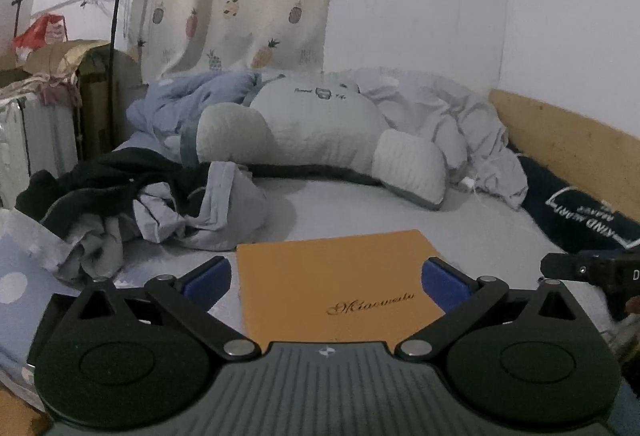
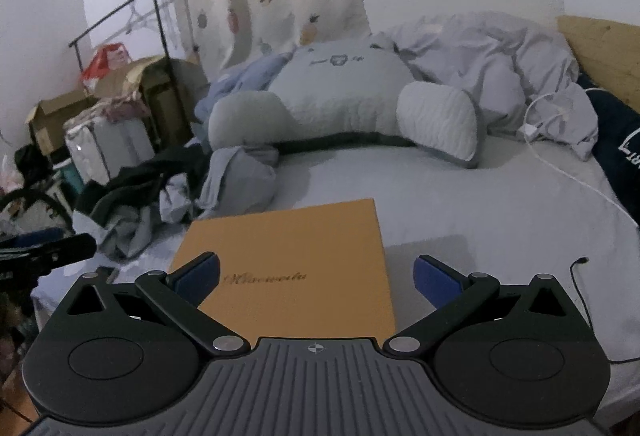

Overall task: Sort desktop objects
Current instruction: 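Withdraw both tools from the orange box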

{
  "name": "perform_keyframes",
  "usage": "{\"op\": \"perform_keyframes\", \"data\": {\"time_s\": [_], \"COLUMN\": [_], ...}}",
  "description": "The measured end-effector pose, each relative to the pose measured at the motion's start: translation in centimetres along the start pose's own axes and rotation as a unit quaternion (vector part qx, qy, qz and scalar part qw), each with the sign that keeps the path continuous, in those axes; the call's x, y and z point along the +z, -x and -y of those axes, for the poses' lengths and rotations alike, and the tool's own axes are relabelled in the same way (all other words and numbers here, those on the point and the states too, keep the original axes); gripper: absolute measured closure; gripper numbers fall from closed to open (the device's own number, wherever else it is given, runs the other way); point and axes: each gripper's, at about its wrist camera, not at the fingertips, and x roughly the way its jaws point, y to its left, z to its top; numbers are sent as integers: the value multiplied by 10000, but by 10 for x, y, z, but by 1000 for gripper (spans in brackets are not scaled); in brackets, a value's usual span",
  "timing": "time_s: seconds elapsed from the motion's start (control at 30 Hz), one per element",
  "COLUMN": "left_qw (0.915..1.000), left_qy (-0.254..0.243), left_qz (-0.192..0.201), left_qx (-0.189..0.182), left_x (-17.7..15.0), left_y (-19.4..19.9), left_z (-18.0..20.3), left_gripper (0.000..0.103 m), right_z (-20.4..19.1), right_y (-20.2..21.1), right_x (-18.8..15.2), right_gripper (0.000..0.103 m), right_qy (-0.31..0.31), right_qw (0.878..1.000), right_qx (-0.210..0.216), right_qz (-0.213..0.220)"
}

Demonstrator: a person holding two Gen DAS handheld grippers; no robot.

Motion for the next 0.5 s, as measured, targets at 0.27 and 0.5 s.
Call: {"op": "perform_keyframes", "data": {"time_s": [0.27,0.5], "left_qw": [9996,9995], "left_qy": [-275,-262], "left_qz": [24,-86], "left_qx": [10,-136], "left_x": [-4,-10], "left_y": [6,5], "left_z": [5,7], "left_gripper": [0,0], "right_z": [-1,1], "right_y": [-6,-4], "right_x": [-11,-14], "right_gripper": [0,0], "right_qy": [-75,-92], "right_qw": [9999,9999], "right_qx": [-22,-71], "right_qz": [-82,-72]}}
